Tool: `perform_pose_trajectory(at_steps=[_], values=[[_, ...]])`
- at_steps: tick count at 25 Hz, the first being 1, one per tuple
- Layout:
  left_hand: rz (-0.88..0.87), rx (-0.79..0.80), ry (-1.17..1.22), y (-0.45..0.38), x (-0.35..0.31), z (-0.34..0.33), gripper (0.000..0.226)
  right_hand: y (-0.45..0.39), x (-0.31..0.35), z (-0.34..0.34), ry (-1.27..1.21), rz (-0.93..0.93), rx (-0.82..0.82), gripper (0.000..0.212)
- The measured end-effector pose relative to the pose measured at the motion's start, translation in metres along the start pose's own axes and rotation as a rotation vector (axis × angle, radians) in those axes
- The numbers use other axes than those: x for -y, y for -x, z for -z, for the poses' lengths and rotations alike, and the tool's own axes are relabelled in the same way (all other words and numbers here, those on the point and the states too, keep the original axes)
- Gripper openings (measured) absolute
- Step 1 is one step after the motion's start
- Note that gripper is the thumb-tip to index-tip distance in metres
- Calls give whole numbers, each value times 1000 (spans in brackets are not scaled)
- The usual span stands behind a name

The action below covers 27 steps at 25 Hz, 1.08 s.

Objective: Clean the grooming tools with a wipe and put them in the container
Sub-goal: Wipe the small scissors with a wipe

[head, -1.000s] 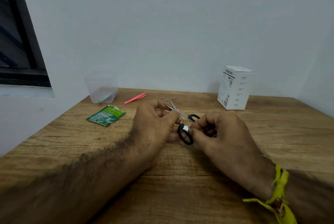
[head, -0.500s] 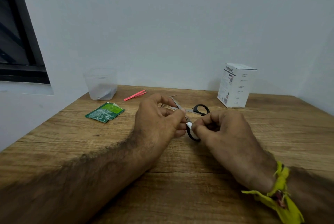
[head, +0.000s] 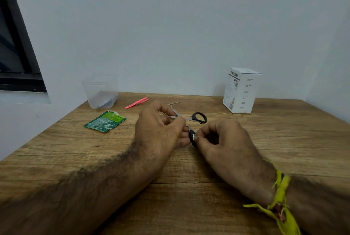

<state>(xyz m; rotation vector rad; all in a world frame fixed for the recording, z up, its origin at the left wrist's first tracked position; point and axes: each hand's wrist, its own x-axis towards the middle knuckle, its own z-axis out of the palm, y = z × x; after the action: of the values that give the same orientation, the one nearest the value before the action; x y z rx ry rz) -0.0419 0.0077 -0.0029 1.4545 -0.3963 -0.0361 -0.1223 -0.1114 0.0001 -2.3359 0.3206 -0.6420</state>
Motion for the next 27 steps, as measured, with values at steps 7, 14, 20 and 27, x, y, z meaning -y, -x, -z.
perform_pose_trajectory(at_steps=[7, 14, 20, 27], values=[[-80, 18, -90, -1, -4, 1, 13, -4, -4, 14, 240, 230, 187, 8], [-129, 0, -207, -4, -4, 5, 15, -5, -3, 13, 56, 187, 299, 8], [-112, 50, -235, -10, -3, 7, 15, -11, -7, 23, 282, 628, 390, 8], [-73, 164, -256, -13, -8, 9, 17, -16, -3, 30, 564, 922, 349, 24]])
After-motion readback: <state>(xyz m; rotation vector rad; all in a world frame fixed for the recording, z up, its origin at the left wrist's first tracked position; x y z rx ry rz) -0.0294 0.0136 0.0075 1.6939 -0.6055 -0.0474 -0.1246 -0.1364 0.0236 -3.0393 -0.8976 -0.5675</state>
